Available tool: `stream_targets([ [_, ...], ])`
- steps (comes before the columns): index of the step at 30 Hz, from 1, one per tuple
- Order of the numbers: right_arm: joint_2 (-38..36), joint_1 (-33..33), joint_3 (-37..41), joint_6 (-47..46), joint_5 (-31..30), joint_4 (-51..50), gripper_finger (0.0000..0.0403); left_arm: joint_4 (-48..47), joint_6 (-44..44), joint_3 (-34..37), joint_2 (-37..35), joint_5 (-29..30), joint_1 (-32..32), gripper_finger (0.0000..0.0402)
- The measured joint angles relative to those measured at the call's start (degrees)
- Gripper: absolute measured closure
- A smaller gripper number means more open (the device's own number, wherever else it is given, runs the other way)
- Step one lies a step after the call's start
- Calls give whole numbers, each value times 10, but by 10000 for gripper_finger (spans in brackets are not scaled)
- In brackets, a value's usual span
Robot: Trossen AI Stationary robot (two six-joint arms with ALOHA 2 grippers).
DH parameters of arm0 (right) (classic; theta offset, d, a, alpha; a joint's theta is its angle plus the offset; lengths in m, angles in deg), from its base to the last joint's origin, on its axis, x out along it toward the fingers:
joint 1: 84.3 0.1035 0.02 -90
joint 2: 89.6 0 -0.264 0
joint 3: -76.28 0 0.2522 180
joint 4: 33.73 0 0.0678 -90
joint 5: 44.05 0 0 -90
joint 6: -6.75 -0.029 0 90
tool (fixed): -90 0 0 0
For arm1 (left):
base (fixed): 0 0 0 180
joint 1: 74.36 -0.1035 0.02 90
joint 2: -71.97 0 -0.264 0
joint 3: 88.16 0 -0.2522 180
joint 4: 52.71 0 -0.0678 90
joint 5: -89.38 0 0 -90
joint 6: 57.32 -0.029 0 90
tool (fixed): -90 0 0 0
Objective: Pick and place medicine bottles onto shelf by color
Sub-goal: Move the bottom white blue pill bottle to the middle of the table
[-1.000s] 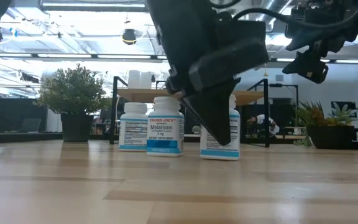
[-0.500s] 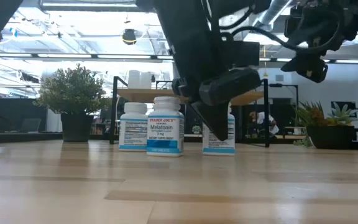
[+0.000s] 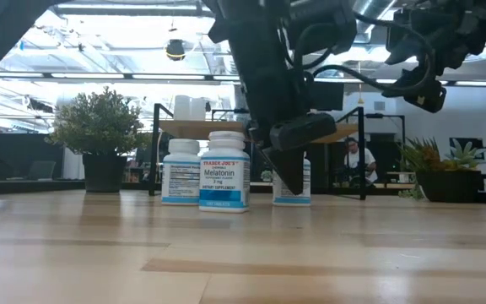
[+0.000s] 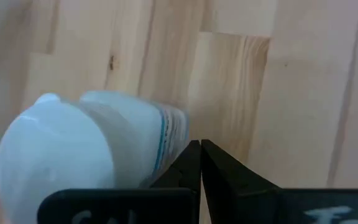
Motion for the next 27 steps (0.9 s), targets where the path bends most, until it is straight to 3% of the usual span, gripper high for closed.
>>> stream_targets([
  [7, 0, -1, 0, 4, 0, 0, 154, 33, 9, -3, -3, -64, 12, 401],
  [17, -19, -39, 0, 5, 0, -4, 154, -8, 79, -22, -50, -84, 82, 401],
  [23, -42, -42, 0, 6, 0, -5, 154, -174, 66, -21, -55, -109, 137, 401],
  [27, -54, -42, 0, 7, 0, -8, 154, -214, 79, -5, -58, -127, 162, 401],
])
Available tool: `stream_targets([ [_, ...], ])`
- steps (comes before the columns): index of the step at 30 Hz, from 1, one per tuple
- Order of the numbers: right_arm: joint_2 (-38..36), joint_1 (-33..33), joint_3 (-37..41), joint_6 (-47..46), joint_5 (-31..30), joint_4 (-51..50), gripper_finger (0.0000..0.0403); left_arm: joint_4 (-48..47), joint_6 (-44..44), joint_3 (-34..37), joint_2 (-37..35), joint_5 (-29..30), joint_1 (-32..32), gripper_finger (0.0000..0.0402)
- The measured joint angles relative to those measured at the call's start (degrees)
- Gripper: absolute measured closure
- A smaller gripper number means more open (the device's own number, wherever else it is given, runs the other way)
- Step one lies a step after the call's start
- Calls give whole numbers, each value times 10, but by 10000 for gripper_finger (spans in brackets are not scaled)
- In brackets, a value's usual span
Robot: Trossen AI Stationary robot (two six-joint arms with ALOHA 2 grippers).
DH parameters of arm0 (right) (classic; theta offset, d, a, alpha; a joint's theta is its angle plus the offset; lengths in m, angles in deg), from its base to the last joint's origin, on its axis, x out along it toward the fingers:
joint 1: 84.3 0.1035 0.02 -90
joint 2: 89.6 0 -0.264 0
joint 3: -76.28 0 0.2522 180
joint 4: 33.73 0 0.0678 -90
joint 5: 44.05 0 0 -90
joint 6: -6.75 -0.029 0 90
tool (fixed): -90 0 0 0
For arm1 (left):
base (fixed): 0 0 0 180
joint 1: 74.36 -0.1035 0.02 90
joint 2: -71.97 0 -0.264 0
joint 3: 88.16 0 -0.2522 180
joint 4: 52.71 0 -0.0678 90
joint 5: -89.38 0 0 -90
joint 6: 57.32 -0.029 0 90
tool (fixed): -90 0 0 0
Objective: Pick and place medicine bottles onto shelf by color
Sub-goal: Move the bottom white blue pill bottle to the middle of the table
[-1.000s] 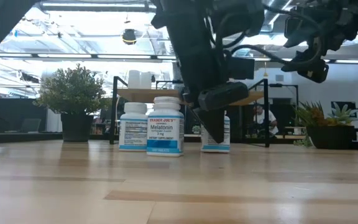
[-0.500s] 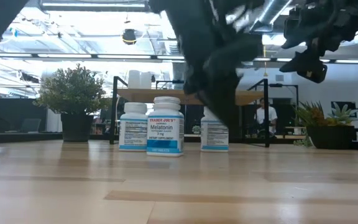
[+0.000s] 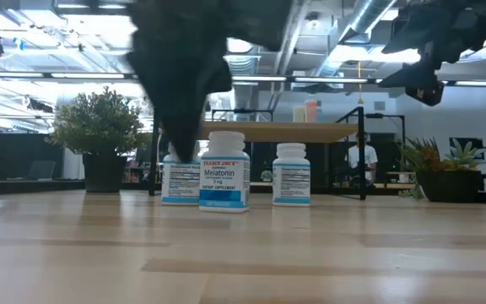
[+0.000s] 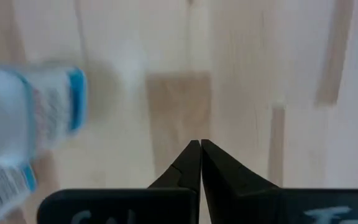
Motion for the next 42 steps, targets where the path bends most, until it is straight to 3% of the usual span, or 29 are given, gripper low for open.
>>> stream_targets([
  [8, -5, 0, 0, -1, 0, -1, 154, 19, -7, 63, -33, 11, -14, 401],
  [14, -5, 2, 0, -2, 0, -1, 154, 75, -19, 124, -52, -29, -56, 401],
  [19, -5, 1, 0, -2, 0, -1, 154, 127, -43, 126, -52, -23, -76, 401],
  [42, -5, 1, 0, -1, 0, -14, 154, 153, -103, 121, -52, 60, -151, 402],
])
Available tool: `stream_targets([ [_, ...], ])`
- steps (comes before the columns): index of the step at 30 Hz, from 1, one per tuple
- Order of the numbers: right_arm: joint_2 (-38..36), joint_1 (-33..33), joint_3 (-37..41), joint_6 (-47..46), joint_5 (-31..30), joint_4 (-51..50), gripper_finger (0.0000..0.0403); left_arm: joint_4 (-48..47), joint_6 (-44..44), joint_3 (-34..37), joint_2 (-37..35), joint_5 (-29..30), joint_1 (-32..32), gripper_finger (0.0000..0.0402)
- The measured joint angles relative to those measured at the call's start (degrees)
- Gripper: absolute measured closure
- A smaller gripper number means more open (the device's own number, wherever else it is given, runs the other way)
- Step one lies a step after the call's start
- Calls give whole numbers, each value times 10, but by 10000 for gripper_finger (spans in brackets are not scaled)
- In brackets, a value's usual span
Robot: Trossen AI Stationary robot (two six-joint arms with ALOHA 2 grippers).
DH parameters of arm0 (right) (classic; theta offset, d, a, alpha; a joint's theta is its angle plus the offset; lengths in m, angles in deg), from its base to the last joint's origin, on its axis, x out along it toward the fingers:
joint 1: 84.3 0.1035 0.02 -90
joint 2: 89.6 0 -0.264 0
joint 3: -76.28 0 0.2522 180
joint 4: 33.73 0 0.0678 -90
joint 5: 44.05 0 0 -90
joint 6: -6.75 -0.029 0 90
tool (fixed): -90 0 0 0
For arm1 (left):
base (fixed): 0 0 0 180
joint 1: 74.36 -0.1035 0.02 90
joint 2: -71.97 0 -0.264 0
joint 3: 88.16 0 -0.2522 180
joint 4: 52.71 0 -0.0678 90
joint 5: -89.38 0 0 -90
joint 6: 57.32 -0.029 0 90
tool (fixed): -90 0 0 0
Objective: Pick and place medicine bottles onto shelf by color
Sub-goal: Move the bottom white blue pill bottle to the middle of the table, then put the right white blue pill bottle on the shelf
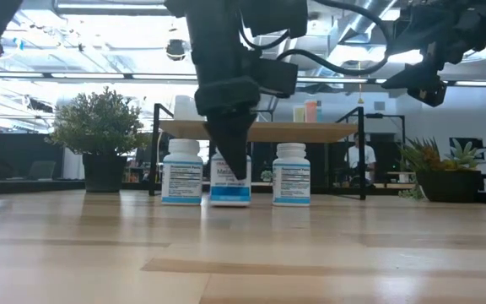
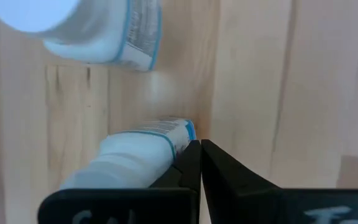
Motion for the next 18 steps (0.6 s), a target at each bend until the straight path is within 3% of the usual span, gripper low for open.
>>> stream_targets([
  [3, 0, 0, 0, 0, 0, 0, 154, 17, 12, 0, 0, -1, -1, 402],
  [9, 0, 0, 0, 0, 0, 0, 154, 39, 69, -12, -3, -60, 15, 402],
  [13, 0, 0, 0, 0, 0, 0, 154, 34, 117, -62, -11, -81, 31, 401],
  [18, 0, 0, 0, -1, 0, 1, 154, -30, 116, -145, -20, -60, 56, 401],
])
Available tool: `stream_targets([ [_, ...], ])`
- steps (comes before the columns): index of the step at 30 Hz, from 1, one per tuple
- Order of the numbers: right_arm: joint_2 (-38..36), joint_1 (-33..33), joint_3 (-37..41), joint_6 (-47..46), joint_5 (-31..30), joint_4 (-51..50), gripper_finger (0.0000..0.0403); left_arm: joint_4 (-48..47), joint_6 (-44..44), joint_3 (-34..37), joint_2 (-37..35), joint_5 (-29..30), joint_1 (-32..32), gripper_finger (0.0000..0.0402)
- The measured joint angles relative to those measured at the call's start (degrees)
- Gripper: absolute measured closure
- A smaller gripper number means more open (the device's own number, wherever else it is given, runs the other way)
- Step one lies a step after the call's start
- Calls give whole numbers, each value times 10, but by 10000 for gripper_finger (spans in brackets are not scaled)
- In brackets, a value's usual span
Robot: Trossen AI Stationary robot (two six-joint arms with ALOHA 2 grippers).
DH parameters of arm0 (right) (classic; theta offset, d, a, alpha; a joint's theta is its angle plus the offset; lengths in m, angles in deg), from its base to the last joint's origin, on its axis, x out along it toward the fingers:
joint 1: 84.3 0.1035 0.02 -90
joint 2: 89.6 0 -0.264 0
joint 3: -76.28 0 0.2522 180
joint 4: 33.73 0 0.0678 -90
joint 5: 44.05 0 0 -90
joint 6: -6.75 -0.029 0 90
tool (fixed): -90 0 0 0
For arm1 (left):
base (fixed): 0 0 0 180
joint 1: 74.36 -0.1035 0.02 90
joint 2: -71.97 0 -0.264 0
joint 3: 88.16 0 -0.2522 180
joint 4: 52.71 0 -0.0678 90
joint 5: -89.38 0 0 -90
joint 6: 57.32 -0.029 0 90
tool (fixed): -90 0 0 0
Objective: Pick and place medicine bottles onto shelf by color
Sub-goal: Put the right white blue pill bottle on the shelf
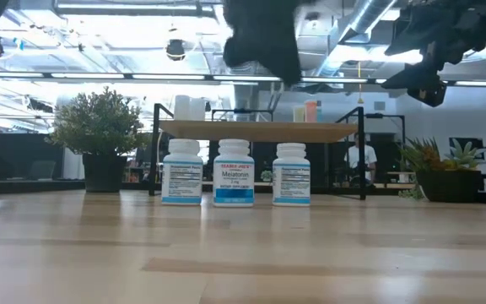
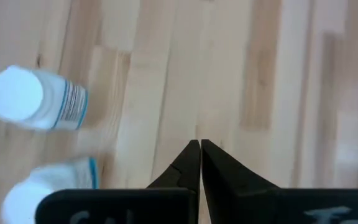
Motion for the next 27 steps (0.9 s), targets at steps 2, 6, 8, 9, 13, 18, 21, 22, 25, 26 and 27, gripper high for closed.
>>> stream_targets([
  [2, 0, 0, -1, 0, 0, 0, 154, -57, -15, -32, -3, 0, 8, 401],
  [6, 0, -1, -1, 0, 0, 1, 154, -182, -48, -92, -3, 17, 20, 401],
  [8, 0, -1, -1, 0, 0, 1, 154, -232, -56, -109, -4, 49, 23, 401],
  [9, 0, -1, -1, 0, 0, 1, 154, -263, -59, -114, -4, 61, 24, 401],
  [13, 0, -1, -1, 0, 0, 4, 154, -386, -72, -125, -4, 75, 23, 401],
  [18, 0, -1, -1, 0, 0, 7, 154, -378, -158, -111, -39, 57, 21, 401],
  [21, 1, -1, -1, -1, 0, 21, 154, -378, -192, -101, -90, 76, 22, 401],
  [22, 0, -1, -1, -1, 0, 26, 154, -367, -202, -90, -114, 80, 19, 401],
  [25, 1, -1, -1, -1, -4, 35, 154, -325, -197, -46, -195, 95, 7, 401],
  [26, 1, -1, -1, -1, -9, 40, 154, -311, -186, -26, -223, 96, 1, 401],
  [27, 0, -1, -1, -1, -16, 44, 154, -290, -172, -2, -250, 96, -5, 401],
])
